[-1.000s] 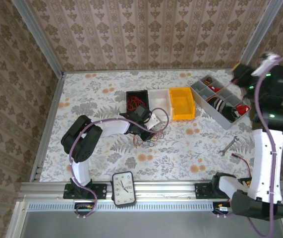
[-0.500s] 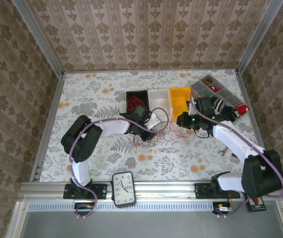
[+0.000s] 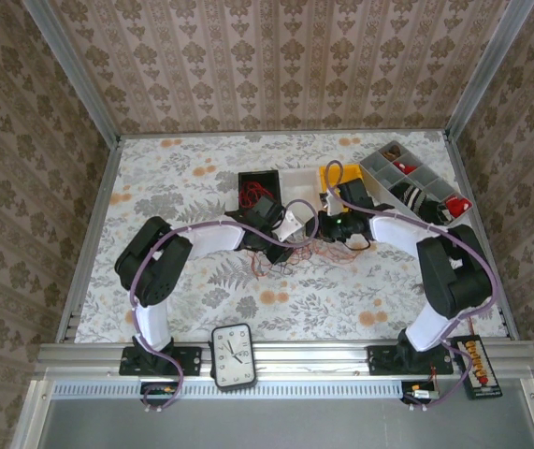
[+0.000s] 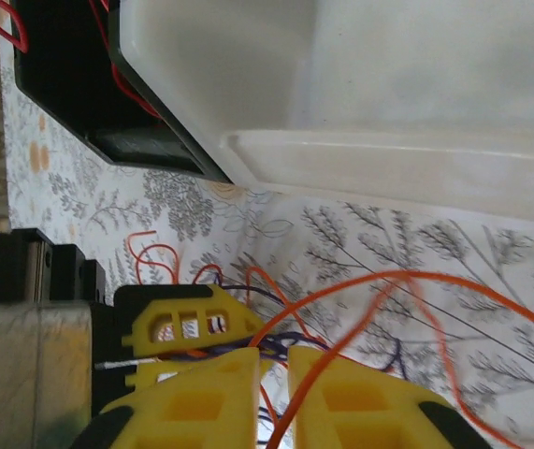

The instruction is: Untangle the cables

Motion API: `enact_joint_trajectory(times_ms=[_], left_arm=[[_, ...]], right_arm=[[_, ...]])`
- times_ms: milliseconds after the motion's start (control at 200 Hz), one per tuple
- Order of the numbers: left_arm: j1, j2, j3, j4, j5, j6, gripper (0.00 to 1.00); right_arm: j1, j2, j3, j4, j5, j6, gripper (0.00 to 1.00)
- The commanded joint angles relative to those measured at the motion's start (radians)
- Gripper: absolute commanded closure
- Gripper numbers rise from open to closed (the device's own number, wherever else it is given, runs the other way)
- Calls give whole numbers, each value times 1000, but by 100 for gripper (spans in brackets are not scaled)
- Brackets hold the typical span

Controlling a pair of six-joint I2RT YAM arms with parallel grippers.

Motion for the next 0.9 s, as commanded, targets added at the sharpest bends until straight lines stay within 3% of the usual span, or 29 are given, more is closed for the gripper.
enact_joint_trajectory(times_ms=[0, 135, 595, 890], left_arm=[[6, 3, 26, 10, 18, -8, 100], [4, 3, 27, 3, 17, -4, 100], [6, 17, 26, 4, 20, -3, 100], [6, 20, 27, 1, 30, 3, 100]], right_arm=[[8, 40, 37, 31, -57, 9, 74], [17, 62, 55, 3, -34, -8, 67], [21, -34, 1, 8, -131, -52, 67], [20, -80, -56, 25, -174, -97, 60]])
